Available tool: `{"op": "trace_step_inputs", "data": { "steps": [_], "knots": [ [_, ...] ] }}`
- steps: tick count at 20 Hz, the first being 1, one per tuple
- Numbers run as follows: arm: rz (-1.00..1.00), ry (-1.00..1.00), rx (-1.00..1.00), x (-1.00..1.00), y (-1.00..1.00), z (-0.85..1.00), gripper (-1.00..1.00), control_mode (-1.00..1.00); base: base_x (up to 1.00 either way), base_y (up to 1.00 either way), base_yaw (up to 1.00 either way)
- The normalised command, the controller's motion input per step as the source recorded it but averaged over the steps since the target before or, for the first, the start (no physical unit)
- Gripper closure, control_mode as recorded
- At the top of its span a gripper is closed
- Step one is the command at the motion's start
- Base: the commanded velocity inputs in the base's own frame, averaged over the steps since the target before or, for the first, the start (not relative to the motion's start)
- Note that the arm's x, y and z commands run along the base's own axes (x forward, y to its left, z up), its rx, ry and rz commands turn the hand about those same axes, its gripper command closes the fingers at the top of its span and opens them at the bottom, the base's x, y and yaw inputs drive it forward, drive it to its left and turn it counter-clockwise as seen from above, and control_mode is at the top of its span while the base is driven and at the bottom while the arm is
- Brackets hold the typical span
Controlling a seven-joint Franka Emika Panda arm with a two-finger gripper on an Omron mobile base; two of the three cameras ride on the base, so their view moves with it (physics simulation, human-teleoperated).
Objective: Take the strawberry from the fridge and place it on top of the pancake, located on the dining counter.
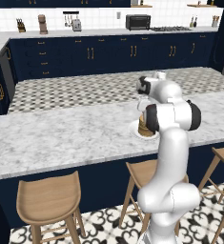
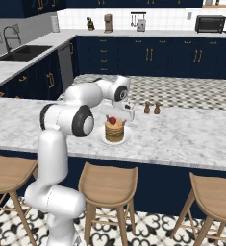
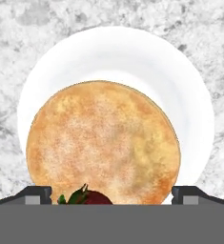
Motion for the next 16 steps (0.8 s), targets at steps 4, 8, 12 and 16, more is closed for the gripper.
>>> {"op": "trace_step_inputs", "data": {
  "steps": [4,8,12,16],
  "knots": [
    [0.0,0.12,0.0,0.0,0.0,-0.23,-1.0,-1.0,0.0,0.0,0.0],
    [0.0,0.12,0.0,0.0,0.0,-0.27,-1.0,-1.0,0.0,0.0,0.0],
    [0.0,0.13,0.0,0.0,0.0,-0.32,-1.0,-1.0,0.0,0.0,0.0],
    [0.0,-0.13,0.0,-0.03,0.0,-0.06,-1.0,-1.0,0.0,0.0,0.0]
  ]
}}
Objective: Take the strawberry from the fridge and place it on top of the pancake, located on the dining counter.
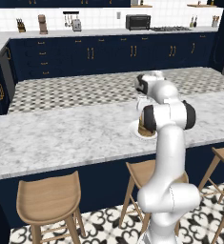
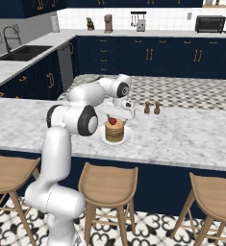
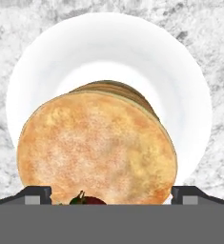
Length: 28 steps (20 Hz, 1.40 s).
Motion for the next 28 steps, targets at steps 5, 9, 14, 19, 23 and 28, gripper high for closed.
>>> {"op": "trace_step_inputs", "data": {
  "steps": [5,9,14,19,23,28],
  "knots": [
    [0.0,-0.23,0.0,0.03,0.03,0.0,-1.0,-1.0,0.0,0.0,0.0],
    [0.0,-0.07,0.0,0.0,0.03,0.25,-1.0,-1.0,0.0,0.0,0.0],
    [0.0,-0.01,-0.1,-0.02,0.02,0.73,-1.0,-1.0,0.0,0.0,0.0],
    [0.0,-0.02,-0.19,-0.74,0.38,0.97,-1.0,-1.0,0.0,0.0,0.0],
    [0.0,-0.02,-0.07,-1.0,0.64,0.66,-1.0,-1.0,0.0,0.0,0.0],
    [0.0,-0.12,0.0,-1.0,0.92,0.17,-1.0,-1.0,0.0,0.0,0.0]
  ]
}}
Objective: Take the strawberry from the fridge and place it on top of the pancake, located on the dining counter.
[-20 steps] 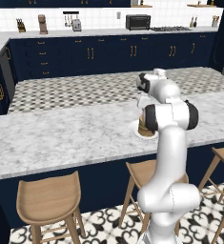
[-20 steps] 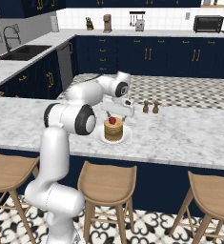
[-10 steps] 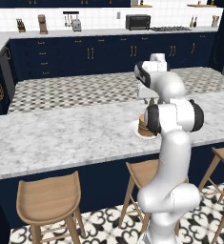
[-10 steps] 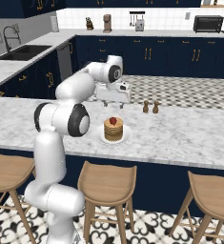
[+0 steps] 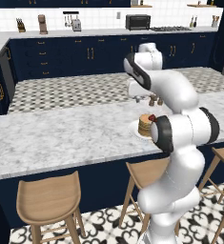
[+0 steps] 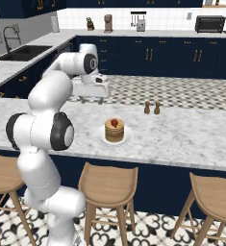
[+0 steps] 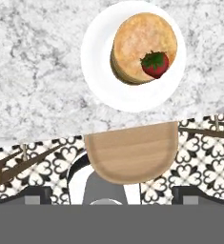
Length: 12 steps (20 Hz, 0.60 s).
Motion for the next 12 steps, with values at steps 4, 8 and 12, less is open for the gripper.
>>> {"op": "trace_step_inputs", "data": {
  "steps": [4,8,12],
  "knots": [
    [0.03,-0.25,0.0,-1.0,0.9,-0.04,-1.0,-1.0,0.0,0.0,0.0],
    [0.07,-0.17,0.0,-1.0,0.83,-0.19,-1.0,-1.0,0.0,0.0,0.0],
    [0.02,-0.1,0.0,-1.0,0.58,-0.5,-1.0,-1.0,0.0,0.0,0.0]
  ]
}}
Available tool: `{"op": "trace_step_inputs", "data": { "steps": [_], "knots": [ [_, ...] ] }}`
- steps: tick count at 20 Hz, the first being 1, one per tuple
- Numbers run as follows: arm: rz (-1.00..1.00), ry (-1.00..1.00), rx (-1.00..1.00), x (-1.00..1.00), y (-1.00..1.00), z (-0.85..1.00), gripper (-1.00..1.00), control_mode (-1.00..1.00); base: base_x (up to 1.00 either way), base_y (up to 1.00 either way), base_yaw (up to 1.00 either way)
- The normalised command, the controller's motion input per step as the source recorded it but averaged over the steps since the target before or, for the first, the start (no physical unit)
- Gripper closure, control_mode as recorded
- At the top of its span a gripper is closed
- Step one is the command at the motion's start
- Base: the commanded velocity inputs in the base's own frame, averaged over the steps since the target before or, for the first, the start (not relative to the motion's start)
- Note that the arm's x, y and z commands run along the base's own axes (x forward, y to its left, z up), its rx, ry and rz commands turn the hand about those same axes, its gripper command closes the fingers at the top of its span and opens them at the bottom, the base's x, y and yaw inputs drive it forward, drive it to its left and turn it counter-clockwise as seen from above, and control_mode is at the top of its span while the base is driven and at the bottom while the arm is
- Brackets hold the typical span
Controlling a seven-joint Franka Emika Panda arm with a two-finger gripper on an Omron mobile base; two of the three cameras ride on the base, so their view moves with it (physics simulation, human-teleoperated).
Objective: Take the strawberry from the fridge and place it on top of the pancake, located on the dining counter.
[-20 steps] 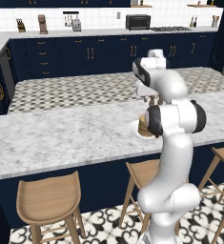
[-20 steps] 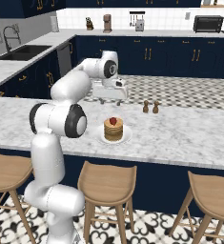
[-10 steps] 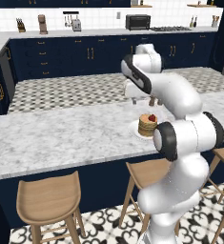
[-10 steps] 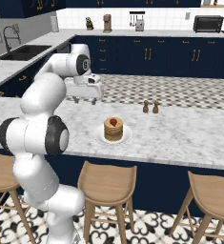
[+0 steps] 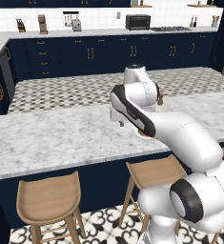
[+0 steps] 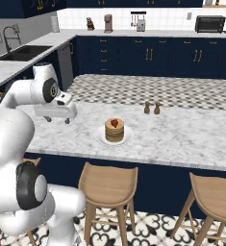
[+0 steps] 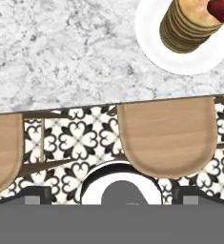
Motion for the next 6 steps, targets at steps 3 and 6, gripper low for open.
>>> {"op": "trace_step_inputs", "data": {
  "steps": [3,6],
  "knots": [
    [0.0,-0.01,0.03,-1.0,0.12,-0.51,-1.0,-1.0,0.0,0.0,0.0],
    [0.0,0.0,0.03,-0.56,0.0,-0.13,-1.0,-1.0,0.0,0.0,0.0]
  ]
}}
